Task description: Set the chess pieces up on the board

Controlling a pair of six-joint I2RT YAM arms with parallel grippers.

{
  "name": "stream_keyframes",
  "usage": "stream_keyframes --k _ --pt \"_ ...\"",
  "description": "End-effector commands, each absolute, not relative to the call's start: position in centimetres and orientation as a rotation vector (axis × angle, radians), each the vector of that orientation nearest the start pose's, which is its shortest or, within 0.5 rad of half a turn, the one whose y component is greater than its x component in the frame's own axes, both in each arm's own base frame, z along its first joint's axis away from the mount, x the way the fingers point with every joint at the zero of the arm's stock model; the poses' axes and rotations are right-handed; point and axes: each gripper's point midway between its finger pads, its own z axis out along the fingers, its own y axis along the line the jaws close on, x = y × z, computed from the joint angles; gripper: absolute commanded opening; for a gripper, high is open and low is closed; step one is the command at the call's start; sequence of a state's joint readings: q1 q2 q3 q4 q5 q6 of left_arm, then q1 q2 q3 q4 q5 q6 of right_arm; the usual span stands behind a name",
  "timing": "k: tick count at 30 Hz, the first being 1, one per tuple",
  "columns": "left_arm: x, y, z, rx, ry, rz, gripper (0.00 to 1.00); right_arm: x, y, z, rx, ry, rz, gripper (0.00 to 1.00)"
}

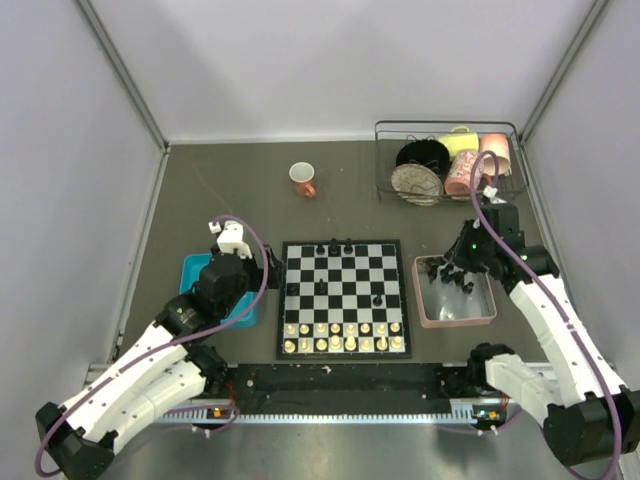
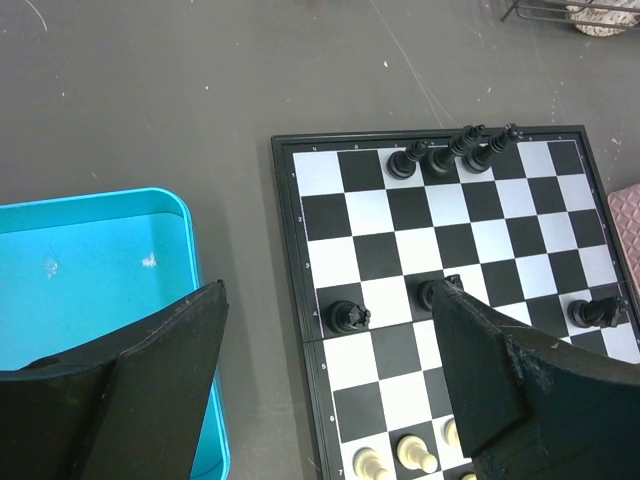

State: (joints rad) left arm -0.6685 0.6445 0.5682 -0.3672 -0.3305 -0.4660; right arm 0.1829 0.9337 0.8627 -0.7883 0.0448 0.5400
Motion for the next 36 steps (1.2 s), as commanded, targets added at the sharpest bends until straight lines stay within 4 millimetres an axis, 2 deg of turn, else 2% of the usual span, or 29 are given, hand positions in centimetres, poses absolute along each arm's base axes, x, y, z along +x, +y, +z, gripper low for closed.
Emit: stream_keyframes --k 1,5,10,16,17,18,19,21,25,29,30,31,34,35,36 --pt "23.2 -13.8 18.5 0.000 1.968 -0.443 0.87 24.3 11.3 21.4 0.158 2.285 0.594 0.00" --pt "23.1 -13.9 18.5 0.009 1.971 -0.453 0.87 23.1 15.1 23.5 -0.012 2.240 0.780 0.00" --pt "22.8 -14.3 18.6 0.022 1.972 -0.478 0.87 22.1 17.8 24.4 -0.075 2.253 0.872 0.00" --pt "22.8 -14.4 18.6 0.031 1.975 -0.480 0.87 22.0 19.8 23.4 -0.036 2.364 0.873 0.00" --pt "22.8 -14.4 18.7 0.031 1.973 -0.481 0.86 22.0 19.5 22.8 -0.013 2.396 0.824 0.00" --pt "22.8 -14.4 18.6 0.034 1.976 -0.481 0.86 21.9 20.0 21.9 -0.026 2.437 0.794 0.00" --pt "22.7 -14.4 18.6 0.033 1.979 -0.479 0.86 22.1 20.2 22.2 -0.028 2.440 0.772 0.00" --pt "22.8 -14.3 18.6 0.033 1.982 -0.476 0.86 22.1 20.4 20.9 -0.042 2.494 0.677 0.00" --pt "22.9 -14.2 18.5 0.028 1.984 -0.466 0.86 22.9 21.0 20.1 -0.027 2.518 0.606 0.00" --pt "23.0 -14.2 18.4 0.026 1.994 -0.454 0.86 25.1 21.0 19.2 0.004 2.527 0.486 0.00" --pt "23.0 -14.2 18.3 0.027 1.998 -0.452 0.86 25.8 21.4 19.8 0.000 2.510 0.484 0.00" --pt "23.0 -14.3 18.2 0.026 2.002 -0.453 0.86 26.6 21.4 19.0 -0.010 2.526 0.434 0.00" --pt "23.0 -14.2 18.3 0.025 1.999 -0.448 0.86 28.2 21.8 19.2 -0.033 2.510 0.389 0.00" --pt "23.0 -14.1 18.3 0.022 1.998 -0.446 0.86 28.6 22.1 18.4 -0.045 2.533 0.366 0.00" --pt "22.9 -14.0 18.4 0.020 1.999 -0.443 0.86 29.1 22.3 18.8 -0.054 2.525 0.369 0.00"
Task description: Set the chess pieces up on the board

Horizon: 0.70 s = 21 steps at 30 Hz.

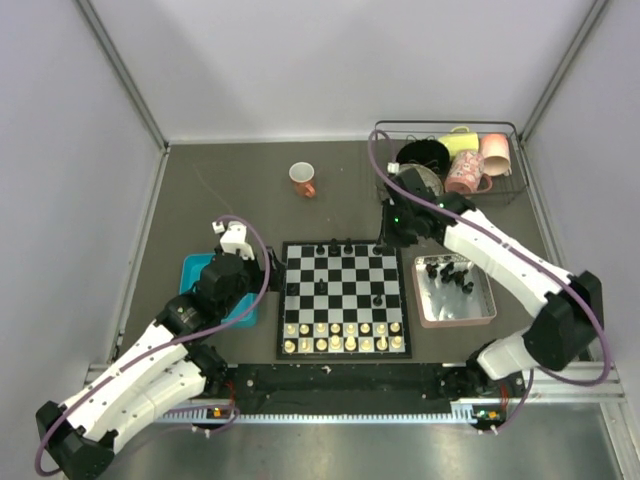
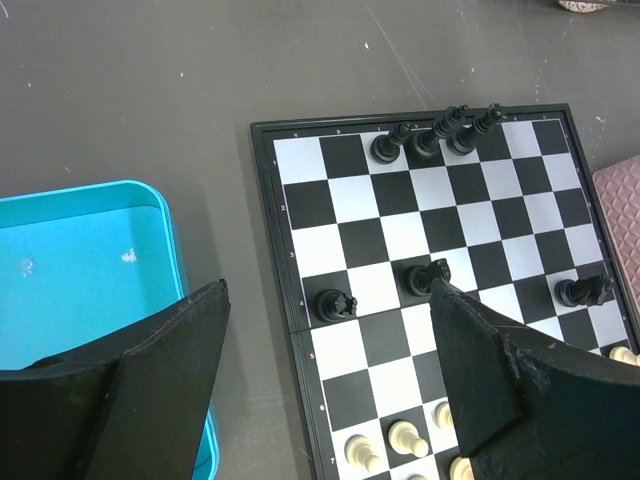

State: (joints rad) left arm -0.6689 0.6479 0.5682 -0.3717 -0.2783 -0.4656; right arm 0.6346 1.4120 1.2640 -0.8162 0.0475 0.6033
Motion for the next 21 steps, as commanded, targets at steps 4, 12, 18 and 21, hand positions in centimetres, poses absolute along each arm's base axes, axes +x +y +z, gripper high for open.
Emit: stream_keyframes --k 4,12,18,21 --pt "22.7 -13.8 18.3 0.013 1.999 -0.443 0.86 29.6 23.0 18.4 -0.071 2.545 0.372 0.00" --pt "22.7 -13.7 18.3 0.006 1.999 -0.441 0.86 30.2 23.0 17.2 -0.021 2.569 0.329 0.00" --pt "22.9 -13.8 18.2 0.007 2.010 -0.435 0.85 30.8 22.6 17.6 -0.028 2.560 0.327 0.00" --pt "22.8 -13.6 18.1 0.000 2.011 -0.428 0.85 31.5 22.0 17.7 -0.014 2.569 0.344 0.00"
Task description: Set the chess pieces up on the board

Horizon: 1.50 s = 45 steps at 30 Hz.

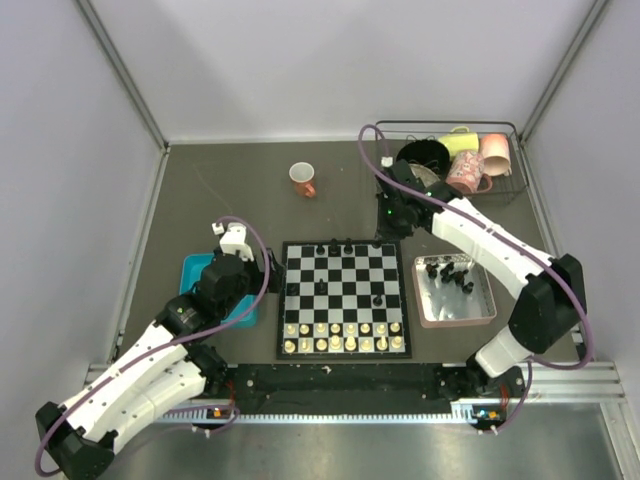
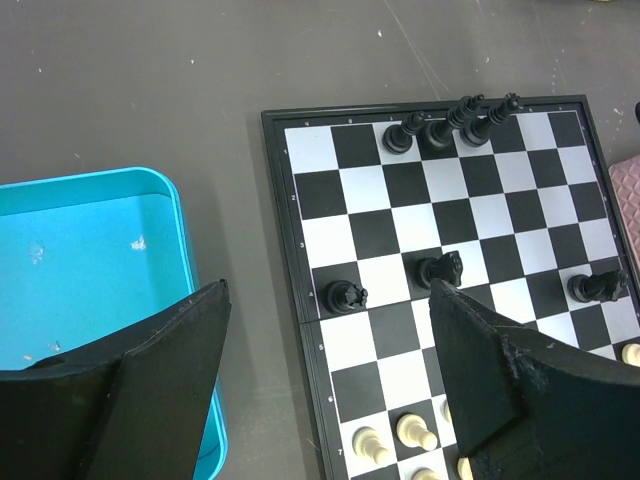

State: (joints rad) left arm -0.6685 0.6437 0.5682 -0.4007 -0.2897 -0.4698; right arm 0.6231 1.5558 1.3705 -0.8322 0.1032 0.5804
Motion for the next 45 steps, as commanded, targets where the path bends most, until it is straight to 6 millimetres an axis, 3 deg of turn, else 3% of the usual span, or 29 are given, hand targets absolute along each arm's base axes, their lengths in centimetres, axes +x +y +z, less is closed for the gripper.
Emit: stream_keyframes --k 1,4,14,30,45 --pt "22.8 -13.6 18.2 -0.003 2.006 -0.428 0.85 31.6 21.9 17.6 -0.019 2.578 0.354 0.00" --pt "22.8 -13.4 18.2 -0.003 2.006 -0.421 0.85 32.3 21.8 17.3 -0.048 2.593 0.344 0.00" --pt "22.8 -13.3 17.9 -0.002 2.013 -0.413 0.85 34.3 23.9 15.1 -0.111 2.645 0.286 0.00" --pt "22.6 -13.1 18.0 -0.005 2.010 -0.411 0.85 34.7 25.5 11.2 -0.129 2.700 0.169 0.00" --pt "22.7 -13.0 17.5 -0.009 2.024 -0.393 0.85 34.8 25.0 11.5 -0.115 2.678 0.134 0.00"
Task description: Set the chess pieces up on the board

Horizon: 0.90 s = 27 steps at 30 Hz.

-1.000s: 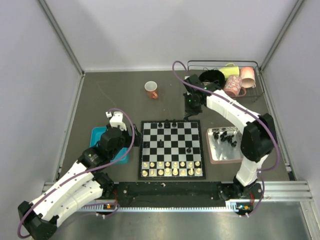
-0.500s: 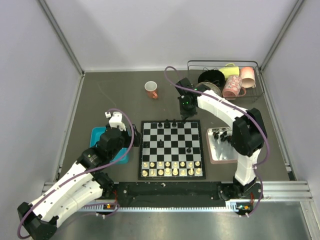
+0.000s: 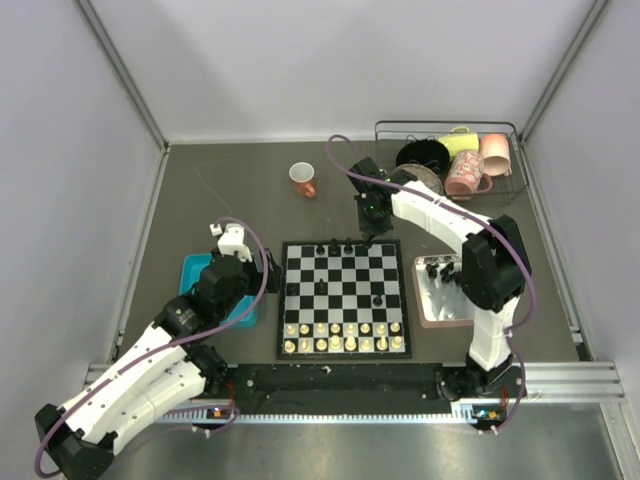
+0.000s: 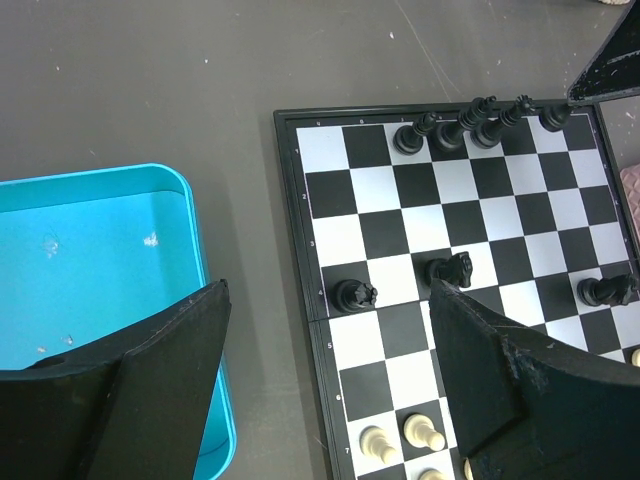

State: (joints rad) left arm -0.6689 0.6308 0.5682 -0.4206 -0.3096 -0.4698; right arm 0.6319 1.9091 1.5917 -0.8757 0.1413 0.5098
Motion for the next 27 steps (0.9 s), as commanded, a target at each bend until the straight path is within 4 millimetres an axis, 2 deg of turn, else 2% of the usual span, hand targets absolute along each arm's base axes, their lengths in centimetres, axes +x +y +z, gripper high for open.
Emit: stream_keyframes --k 1,9,27 --pt "22.8 -13.0 17.5 -0.010 2.024 -0.392 0.85 34.6 24.9 11.4 -0.115 2.681 0.130 0.00" --pt "22.7 -12.9 17.8 -0.012 2.018 -0.394 0.85 34.8 24.7 11.5 -0.109 2.671 0.121 0.00" --pt "22.6 -12.9 17.9 -0.012 2.014 -0.396 0.85 34.7 24.6 9.8 -0.122 2.708 0.087 0.00"
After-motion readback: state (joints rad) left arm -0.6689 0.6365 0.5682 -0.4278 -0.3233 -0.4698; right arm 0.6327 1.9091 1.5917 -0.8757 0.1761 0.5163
